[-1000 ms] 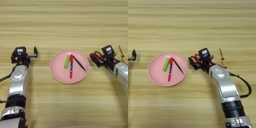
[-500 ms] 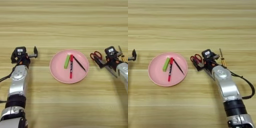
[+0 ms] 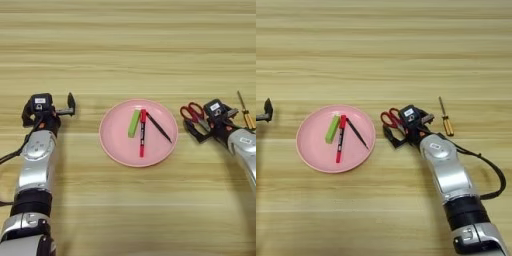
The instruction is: Move the objects on the table
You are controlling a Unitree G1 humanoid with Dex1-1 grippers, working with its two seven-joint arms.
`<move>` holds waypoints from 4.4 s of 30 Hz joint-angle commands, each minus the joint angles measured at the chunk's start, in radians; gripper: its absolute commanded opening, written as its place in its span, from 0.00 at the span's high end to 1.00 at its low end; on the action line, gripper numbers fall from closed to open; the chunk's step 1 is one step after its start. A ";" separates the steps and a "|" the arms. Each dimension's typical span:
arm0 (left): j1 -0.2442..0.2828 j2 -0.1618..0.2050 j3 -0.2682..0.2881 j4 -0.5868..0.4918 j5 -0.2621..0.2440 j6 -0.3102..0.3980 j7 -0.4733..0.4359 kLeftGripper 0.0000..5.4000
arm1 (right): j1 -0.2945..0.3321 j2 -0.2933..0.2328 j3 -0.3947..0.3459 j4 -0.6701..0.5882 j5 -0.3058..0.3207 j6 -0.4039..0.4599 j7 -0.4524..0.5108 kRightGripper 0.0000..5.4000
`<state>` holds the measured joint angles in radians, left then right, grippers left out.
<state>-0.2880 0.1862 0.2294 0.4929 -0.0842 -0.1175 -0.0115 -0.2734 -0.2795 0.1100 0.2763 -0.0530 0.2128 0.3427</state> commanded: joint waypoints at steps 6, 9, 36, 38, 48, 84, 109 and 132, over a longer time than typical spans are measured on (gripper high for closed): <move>-0.011 0.005 0.000 0.007 0.000 0.007 0.005 0.00 | -0.089 -0.001 -0.004 0.229 -0.041 -0.102 -0.047 0.01; -0.011 0.006 0.001 0.009 0.000 0.006 0.005 0.00 | -0.098 -0.006 -0.007 0.256 -0.044 -0.123 -0.055 0.01; 0.053 0.005 -0.048 -0.210 0.005 0.074 -0.040 0.00 | -0.106 -0.019 -0.038 0.241 -0.036 -0.115 -0.098 0.01; 0.080 0.004 -0.070 -0.301 0.006 0.112 -0.056 0.00 | -0.103 -0.017 -0.038 0.233 -0.037 -0.112 -0.099 0.01; 0.173 0.014 -0.176 -0.603 -0.002 0.310 -0.148 0.00 | -0.102 -0.002 -0.036 0.218 -0.041 -0.100 -0.108 0.01; 0.234 0.036 -0.338 -0.696 -0.001 0.498 -0.329 0.00 | -0.105 0.019 -0.032 0.205 -0.048 -0.080 -0.117 0.01; 0.180 0.013 -0.382 -0.551 0.001 0.501 -0.351 0.00 | -0.102 0.023 -0.031 0.200 -0.048 -0.078 -0.116 0.01; 0.166 0.017 -0.420 -0.542 0.016 0.508 -0.353 0.00 | -0.095 0.024 -0.033 0.188 -0.041 -0.069 -0.111 0.01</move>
<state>-0.1051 0.2032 -0.1818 -0.0658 -0.0807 0.3850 -0.3588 -0.3784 -0.2590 0.0757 0.4718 -0.0921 0.1248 0.2270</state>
